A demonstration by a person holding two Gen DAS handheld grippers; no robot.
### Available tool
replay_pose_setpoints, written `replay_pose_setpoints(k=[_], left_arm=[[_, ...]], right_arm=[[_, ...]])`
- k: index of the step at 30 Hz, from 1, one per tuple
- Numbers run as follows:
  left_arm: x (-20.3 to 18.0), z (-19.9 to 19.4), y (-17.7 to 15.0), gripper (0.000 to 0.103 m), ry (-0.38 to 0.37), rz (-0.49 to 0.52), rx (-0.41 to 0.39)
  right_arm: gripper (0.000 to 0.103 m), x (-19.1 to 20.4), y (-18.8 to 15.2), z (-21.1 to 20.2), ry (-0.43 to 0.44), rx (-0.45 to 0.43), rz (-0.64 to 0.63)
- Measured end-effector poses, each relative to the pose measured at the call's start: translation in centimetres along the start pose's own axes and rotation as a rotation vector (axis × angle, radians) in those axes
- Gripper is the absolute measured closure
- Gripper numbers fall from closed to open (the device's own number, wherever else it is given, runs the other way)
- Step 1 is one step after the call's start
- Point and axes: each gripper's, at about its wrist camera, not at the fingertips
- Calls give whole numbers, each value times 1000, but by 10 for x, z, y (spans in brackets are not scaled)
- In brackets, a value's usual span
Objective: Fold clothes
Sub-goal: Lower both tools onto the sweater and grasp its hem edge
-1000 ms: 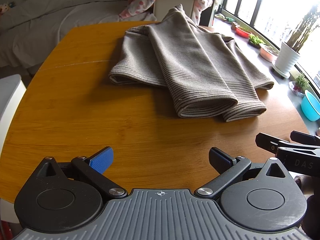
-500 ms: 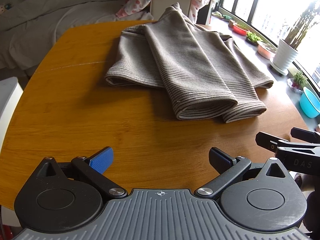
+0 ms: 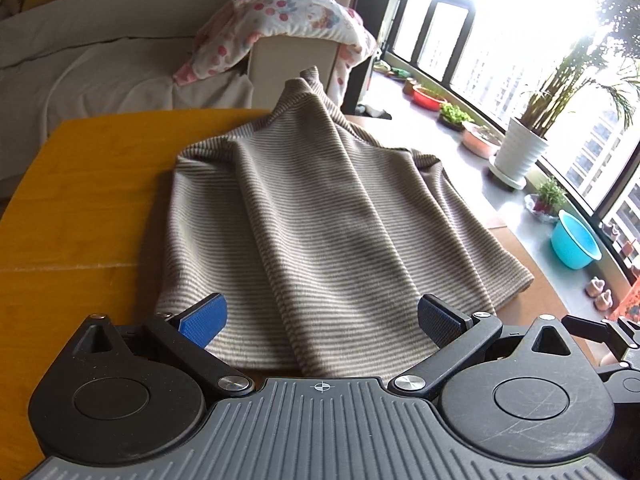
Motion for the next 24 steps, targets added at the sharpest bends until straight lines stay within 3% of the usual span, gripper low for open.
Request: replay_pose_setpoints(k=[4, 7, 10, 17, 24], left_arm=[[13, 29, 9, 0, 38, -4, 18], [22, 46, 8, 0, 58, -7, 50], [22, 47, 4, 0, 54, 14, 34], [23, 42, -2, 0, 29, 49, 19], [29, 25, -14, 0, -37, 57, 2]], right_arm=[[0, 2, 27, 17, 66, -51, 36], [0, 5, 49, 25, 78, -138, 50], [0, 3, 68, 40, 118, -186, 102], [0, -12, 67, 114, 230, -4, 329], [0, -18, 49, 110, 291, 61, 289]])
Point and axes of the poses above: each gripper's, at about its wrist camera, not at the fingertips, and z roughly the way its jaws point, x to its left, y to its top, and after that the axes turned 13 degrees about -x, right-handed
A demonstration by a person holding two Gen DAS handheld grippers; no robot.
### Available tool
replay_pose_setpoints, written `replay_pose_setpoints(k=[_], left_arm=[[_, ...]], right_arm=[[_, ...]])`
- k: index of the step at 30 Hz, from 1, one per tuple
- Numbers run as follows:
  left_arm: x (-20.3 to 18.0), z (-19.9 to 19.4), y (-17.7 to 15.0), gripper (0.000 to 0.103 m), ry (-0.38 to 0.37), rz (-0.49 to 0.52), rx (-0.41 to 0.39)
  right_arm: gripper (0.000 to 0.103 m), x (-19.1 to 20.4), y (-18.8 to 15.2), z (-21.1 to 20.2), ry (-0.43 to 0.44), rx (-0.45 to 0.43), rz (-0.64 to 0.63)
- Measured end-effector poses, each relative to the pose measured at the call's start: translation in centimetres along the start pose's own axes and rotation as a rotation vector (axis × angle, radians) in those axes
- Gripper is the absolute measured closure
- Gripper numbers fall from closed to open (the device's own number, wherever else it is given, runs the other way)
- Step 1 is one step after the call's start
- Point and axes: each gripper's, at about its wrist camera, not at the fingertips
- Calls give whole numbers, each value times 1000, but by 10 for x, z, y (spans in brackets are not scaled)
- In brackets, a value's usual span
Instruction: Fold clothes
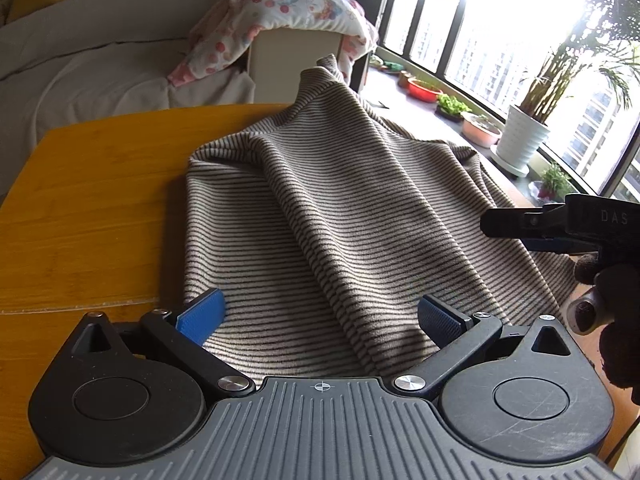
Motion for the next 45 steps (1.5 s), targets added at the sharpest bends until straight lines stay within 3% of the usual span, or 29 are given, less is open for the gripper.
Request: replay_pose_setpoints(k=[9, 16, 19, 23, 25, 29, 31, 33, 35, 39, 40, 41, 45], left_arm=[[-9, -60, -34, 0, -117, -17, 37], [-13, -108, -53, 0, -288, -79, 138], [-5, -114, -38, 0, -363, -134, 86], [0, -93, -14, 0, -369, -204, 10], [1, -69, -11, 1, -345, -239, 27], [-11, -39, -25, 2, -323, -198, 106], [-20, -39, -29, 2, -327, -172, 102], [-26, -41, -29, 10, -336, -164, 103], [-37, -41, -29, 31, -301, -126, 93], [-56, -43, -22, 65, -261, -52, 43], [-57, -43, -19, 82, -253, -46, 30], [-53, -43, -12, 91, -245, -56, 15], [-14, -57, 33, 92, -159, -141, -152]], right_arm=[[0, -1, -34, -69, 74, 72, -38], [0, -6, -65, -135, 97, 104, -15], [0, -6, -75, -152, 91, 81, -24], [0, -5, -79, -156, 74, 41, -7], [0, -6, -78, -156, 72, 36, 6], [0, -11, -77, -157, 88, 23, 40], [0, -13, -77, -157, 96, 16, 52], [0, -15, -77, -156, 101, 10, 65], [0, -18, -76, -154, 104, 3, 84], [0, -27, -70, -150, 108, -1, 169], [0, -29, -69, -149, 110, -2, 190], [0, -30, -69, -148, 111, -2, 198], [0, -31, -68, -147, 109, -6, 222]])
Point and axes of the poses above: each gripper's, at about its wrist camera, not at the fingertips, and z roughly the way its jaws point, x to its left, y to its top, and after that the axes turned 13 degrees about -x, right-handed
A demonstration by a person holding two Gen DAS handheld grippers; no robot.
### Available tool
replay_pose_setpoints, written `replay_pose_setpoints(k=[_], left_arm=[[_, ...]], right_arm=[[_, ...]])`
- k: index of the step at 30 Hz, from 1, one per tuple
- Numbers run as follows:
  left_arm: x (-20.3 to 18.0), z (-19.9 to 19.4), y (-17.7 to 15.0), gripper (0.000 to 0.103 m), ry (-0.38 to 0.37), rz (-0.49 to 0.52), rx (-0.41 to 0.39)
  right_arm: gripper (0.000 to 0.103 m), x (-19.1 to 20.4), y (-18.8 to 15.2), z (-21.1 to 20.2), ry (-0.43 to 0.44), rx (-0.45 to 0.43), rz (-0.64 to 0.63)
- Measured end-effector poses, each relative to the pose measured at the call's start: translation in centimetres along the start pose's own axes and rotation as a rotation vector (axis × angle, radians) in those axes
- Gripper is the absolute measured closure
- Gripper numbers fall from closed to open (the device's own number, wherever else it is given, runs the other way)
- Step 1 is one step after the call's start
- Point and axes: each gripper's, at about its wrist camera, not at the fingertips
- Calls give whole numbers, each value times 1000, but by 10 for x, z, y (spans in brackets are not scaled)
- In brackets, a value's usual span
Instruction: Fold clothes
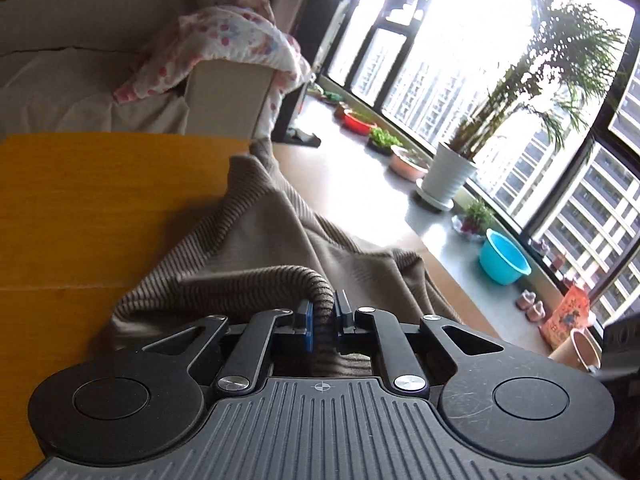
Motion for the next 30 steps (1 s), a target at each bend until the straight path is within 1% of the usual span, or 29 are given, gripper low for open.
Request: replay_pose_setpoints(k=[2, 3, 5, 7, 8, 9, 10, 11, 12, 13, 14, 15, 16, 18, 20, 21, 22, 23, 24, 26, 28, 29, 30], left_arm=[[24, -11, 29, 92, 91, -19, -109], [38, -14, 39, 92, 145, -20, -142], [68, -18, 50, 92, 247, -28, -162], [99, -16, 47, 91, 306, -63, -120], [114, -14, 44, 89, 335, -82, -98], [128, -14, 39, 85, 361, -104, -74], [140, -14, 34, 78, 386, -123, -54], [151, -17, 29, 73, 404, -141, -43], [160, -22, 26, 71, 413, -163, -37], [168, -28, 23, 66, 417, -187, -35], [172, -35, 23, 57, 411, -206, -41], [174, -43, 23, 53, 400, -213, -52], [174, -51, 25, 48, 389, -209, -65], [165, -63, 31, 41, 366, -149, -98], [147, -67, 39, 27, 322, -63, -125], [137, -66, 43, 24, 294, -17, -132], [127, -61, 46, 23, 265, 20, -129], [116, -53, 49, 23, 240, 49, -121], [106, -45, 50, 23, 216, 69, -113], [88, -30, 48, 23, 162, 73, -91], [71, -13, 37, 22, 88, 48, -58], [62, -5, 31, 22, 50, 35, -42], [54, 4, 24, 22, 19, 24, -24]], right_arm=[[0, 1, -2, 1, -8, -9, -1], [0, 2, -3, 1, -14, -14, -2], [0, 7, -5, 2, -37, -26, -22], [0, 14, -8, 5, -68, -32, -54], [0, 20, -10, 8, -87, -30, -85], [0, 25, -11, 11, -107, -27, -118], [0, 32, -12, 15, -122, -10, -175], [0, 41, -15, 20, -134, 22, -263], [0, 49, -16, 25, -138, 51, -335], [0, 53, -16, 28, -144, 71, -375], [0, 58, -14, 31, -149, 76, -392], [0, 63, -10, 33, -154, 81, -407], [0, 69, -7, 33, -153, 60, -427], [0, 90, 1, 37, -149, -3, -522], [0, 120, 1, 47, -145, -55, -675], [1, 134, 0, 56, -141, -71, -749], [7, 146, 0, 74, -150, -75, -810], [18, 158, 1, 95, -160, -76, -870], [27, 166, -1, 115, -177, -59, -895], [30, 172, -6, 156, -212, -12, -946], [31, 171, -16, 185, -249, 22, -1020], [34, 168, -20, 194, -267, 30, -1065], [35, 165, -21, 197, -264, 18, -1098]])
Point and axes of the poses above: each gripper's, at about its wrist camera, not at the fingertips, and z roughly the way its jaws point, x to its left, y to its top, and after that the axes turned 13 degrees about -x, right-handed
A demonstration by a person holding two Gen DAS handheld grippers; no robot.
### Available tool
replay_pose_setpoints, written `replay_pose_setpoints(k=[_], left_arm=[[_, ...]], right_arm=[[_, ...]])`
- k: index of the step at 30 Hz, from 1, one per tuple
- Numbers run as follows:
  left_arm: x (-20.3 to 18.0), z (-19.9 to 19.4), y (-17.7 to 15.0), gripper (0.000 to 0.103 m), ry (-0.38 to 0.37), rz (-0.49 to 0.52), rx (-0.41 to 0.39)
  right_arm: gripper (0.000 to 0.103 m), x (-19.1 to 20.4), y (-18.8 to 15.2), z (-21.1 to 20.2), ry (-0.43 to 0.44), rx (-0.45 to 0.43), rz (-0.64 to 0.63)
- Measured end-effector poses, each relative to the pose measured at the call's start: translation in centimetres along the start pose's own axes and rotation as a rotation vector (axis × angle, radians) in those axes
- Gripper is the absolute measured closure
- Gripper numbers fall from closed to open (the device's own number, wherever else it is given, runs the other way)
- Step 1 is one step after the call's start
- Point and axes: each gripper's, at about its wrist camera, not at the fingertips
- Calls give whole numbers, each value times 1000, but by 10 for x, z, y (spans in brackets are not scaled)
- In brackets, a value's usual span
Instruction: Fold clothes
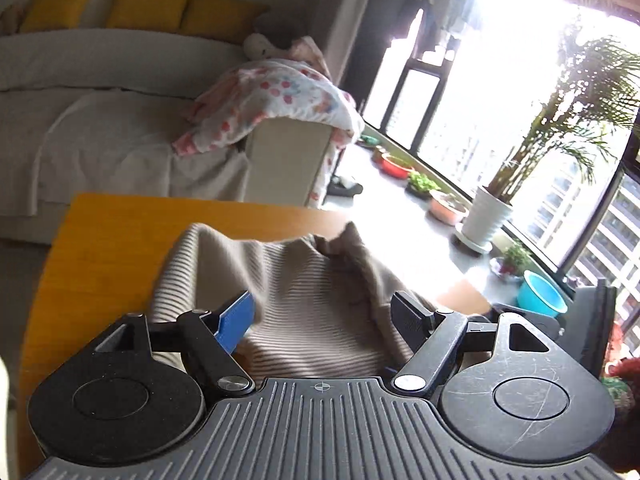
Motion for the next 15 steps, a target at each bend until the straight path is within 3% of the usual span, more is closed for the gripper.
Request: replay_pose_setpoints(k=[1, 3, 7, 9, 10, 13, 15], left_arm=[[-5, 10, -10, 22, -18, -7, 18], [-12, 32, -28, 21, -32, -13, 52], [-10, 56, -51, 15, 2, -48, 60], [-8, 62, -59, 14, 23, -59, 46], [-9, 63, -62, 12, 39, -48, 37], [-13, 57, -63, 8, 77, 21, 14], [-13, 53, -64, 8, 91, 45, 9]], right_arm=[[36, -2, -1, 1, -4, -3, -36], [59, -6, -3, 1, -14, -10, -126], [64, -20, -18, 3, -69, -58, -401], [74, -28, -28, 9, -129, -86, -558], [84, -35, -33, 16, -180, -92, -623], [92, -75, -35, 53, -304, -36, -624], [92, -110, -31, 73, -346, 8, -500]])
Point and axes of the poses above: each gripper's, at about its wrist camera, not at the fingertips, and z roughly the way its jaws point, x to its left, y to its top, and after that the axes turned 13 degrees about -x, right-handed
